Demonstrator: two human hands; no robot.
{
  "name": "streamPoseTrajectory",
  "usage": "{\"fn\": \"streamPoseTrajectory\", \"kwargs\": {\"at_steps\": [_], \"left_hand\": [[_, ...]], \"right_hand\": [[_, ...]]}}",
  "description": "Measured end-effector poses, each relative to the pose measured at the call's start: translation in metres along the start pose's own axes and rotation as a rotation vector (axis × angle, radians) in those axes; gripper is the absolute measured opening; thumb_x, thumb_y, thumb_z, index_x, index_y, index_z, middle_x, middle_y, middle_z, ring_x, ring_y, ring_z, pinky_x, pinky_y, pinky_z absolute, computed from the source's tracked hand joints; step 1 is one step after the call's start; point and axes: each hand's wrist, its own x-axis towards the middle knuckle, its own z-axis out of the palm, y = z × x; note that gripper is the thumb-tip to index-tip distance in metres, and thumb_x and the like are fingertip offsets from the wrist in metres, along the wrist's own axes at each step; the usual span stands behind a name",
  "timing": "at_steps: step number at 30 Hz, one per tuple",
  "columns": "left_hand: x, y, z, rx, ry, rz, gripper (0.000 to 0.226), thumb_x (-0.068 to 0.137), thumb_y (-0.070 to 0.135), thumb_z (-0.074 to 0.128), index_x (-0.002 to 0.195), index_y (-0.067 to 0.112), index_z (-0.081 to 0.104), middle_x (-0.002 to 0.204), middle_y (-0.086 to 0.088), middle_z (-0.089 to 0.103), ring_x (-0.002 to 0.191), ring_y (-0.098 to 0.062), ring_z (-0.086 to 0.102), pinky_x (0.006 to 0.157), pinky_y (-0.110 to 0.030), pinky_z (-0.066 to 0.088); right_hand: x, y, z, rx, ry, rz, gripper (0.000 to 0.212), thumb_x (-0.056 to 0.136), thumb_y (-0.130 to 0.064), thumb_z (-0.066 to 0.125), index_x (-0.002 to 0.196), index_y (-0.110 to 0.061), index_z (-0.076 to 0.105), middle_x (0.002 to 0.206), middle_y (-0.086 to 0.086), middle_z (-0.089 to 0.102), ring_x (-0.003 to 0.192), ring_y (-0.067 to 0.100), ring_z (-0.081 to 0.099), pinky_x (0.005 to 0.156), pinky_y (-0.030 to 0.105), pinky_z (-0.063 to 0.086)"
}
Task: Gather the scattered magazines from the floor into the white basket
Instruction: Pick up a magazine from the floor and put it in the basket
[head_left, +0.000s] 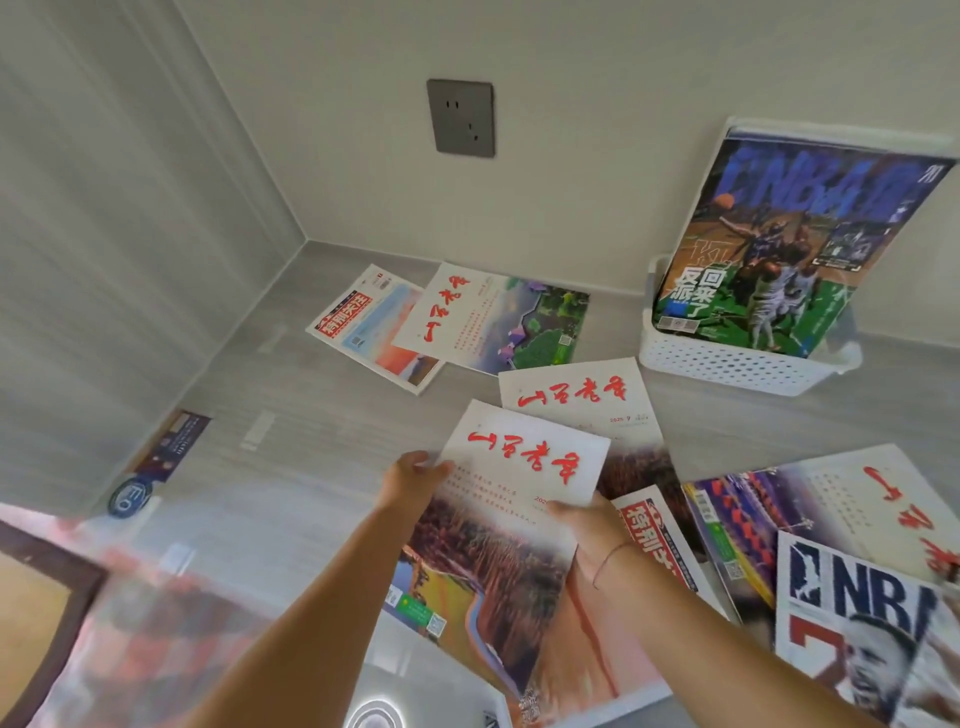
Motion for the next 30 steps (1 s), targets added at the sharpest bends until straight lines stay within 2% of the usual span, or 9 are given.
{"fn": "streamPoseTrajectory", "kwargs": {"at_steps": [5, 9, 12, 14, 16, 19, 21, 26, 30], "left_hand": [[0.002, 0.011, 0.002, 0.028, -0.075, 0.079, 0.038, 0.081, 0.039, 0.067, 0.105, 0.011, 0.064, 0.097, -0.007, 0.069, 0.091, -0.027, 0.064, 0.085, -0.038, 0.051], [-0.003, 0.039, 0.012, -0.154, -0.180, 0.131, 0.019, 0.089, 0.023, 0.060, 0.094, 0.005, 0.066, 0.096, -0.016, 0.068, 0.086, -0.032, 0.064, 0.083, -0.039, 0.051], [-0.007, 0.069, 0.031, -0.195, -0.199, 0.187, 0.022, 0.092, 0.020, 0.054, 0.102, 0.002, 0.063, 0.107, -0.019, 0.067, 0.096, -0.036, 0.064, 0.090, -0.047, 0.051], [-0.010, 0.092, 0.047, -0.187, -0.199, 0.229, 0.027, 0.092, 0.021, 0.055, 0.109, 0.001, 0.061, 0.111, -0.021, 0.066, 0.102, -0.038, 0.062, 0.095, -0.053, 0.048], [-0.011, 0.116, 0.064, -0.201, -0.188, 0.260, 0.028, 0.091, 0.022, 0.056, 0.111, 0.003, 0.061, 0.114, -0.018, 0.065, 0.104, -0.036, 0.061, 0.096, -0.052, 0.047], [-0.015, 0.156, 0.090, -0.232, -0.215, 0.310, 0.029, 0.092, 0.021, 0.055, 0.117, 0.007, 0.061, 0.118, -0.014, 0.065, 0.108, -0.032, 0.060, 0.099, -0.047, 0.047], [-0.017, 0.185, 0.106, -0.190, -0.250, 0.397, 0.027, 0.094, 0.021, 0.052, 0.115, 0.008, 0.063, 0.116, -0.012, 0.066, 0.108, -0.030, 0.061, 0.098, -0.043, 0.047], [-0.023, 0.274, 0.142, -0.202, -0.219, 0.637, 0.017, 0.087, 0.011, 0.061, 0.101, 0.007, 0.070, 0.090, -0.007, 0.067, 0.079, -0.016, 0.056, 0.074, -0.025, 0.050], [-0.019, 0.334, 0.163, -0.255, -0.155, 0.691, 0.012, 0.080, 0.010, 0.069, 0.092, 0.011, 0.073, 0.084, -0.007, 0.070, 0.078, -0.021, 0.062, 0.085, -0.038, 0.055]], "right_hand": [[-0.004, -0.035, -0.017, 0.108, -0.183, -0.133, 0.035, 0.080, 0.013, 0.056, 0.112, 0.001, 0.060, 0.108, 0.019, 0.065, 0.098, 0.035, 0.062, 0.089, 0.049, 0.050], [0.001, -0.080, -0.038, 0.093, -0.182, -0.241, 0.031, 0.080, 0.010, 0.058, 0.109, 0.000, 0.062, 0.083, 0.001, 0.075, 0.078, 0.019, 0.070, 0.077, 0.035, 0.055], [0.007, -0.097, -0.061, 0.022, -0.105, -0.295, 0.031, 0.082, 0.004, 0.060, 0.113, -0.002, 0.060, 0.098, 0.009, 0.071, 0.092, 0.024, 0.065, 0.088, 0.039, 0.050], [0.009, -0.103, -0.079, -0.053, -0.055, -0.314, 0.029, 0.084, 0.002, 0.060, 0.111, -0.009, 0.061, 0.105, 0.009, 0.067, 0.091, 0.021, 0.063, 0.079, 0.032, 0.052], [0.011, -0.108, -0.099, -0.139, 0.026, -0.345, 0.025, 0.086, 0.001, 0.058, 0.109, -0.010, 0.060, 0.096, 0.003, 0.067, 0.081, 0.014, 0.061, 0.065, 0.025, 0.052], [0.011, -0.124, -0.132, -0.253, 0.158, -0.388, 0.019, 0.087, -0.001, 0.057, 0.097, -0.016, 0.059, 0.100, 0.008, 0.066, 0.090, 0.023, 0.062, 0.079, 0.040, 0.054], [0.011, -0.148, -0.153, -0.302, 0.237, -0.465, 0.020, 0.085, -0.001, 0.060, 0.095, -0.018, 0.060, 0.100, 0.009, 0.066, 0.092, 0.025, 0.063, 0.084, 0.042, 0.052], [0.023, -0.234, -0.204, -0.298, 0.404, -0.669, 0.021, 0.082, 0.002, 0.062, 0.102, 0.006, 0.064, 0.086, 0.012, 0.061, 0.062, 0.010, 0.057, 0.059, 0.016, 0.052], [0.036, -0.297, -0.232, -0.289, 0.497, -0.790, 0.023, 0.079, -0.006, 0.066, 0.102, -0.006, 0.069, 0.092, 0.015, 0.069, 0.082, 0.022, 0.062, 0.085, 0.044, 0.055]]}}
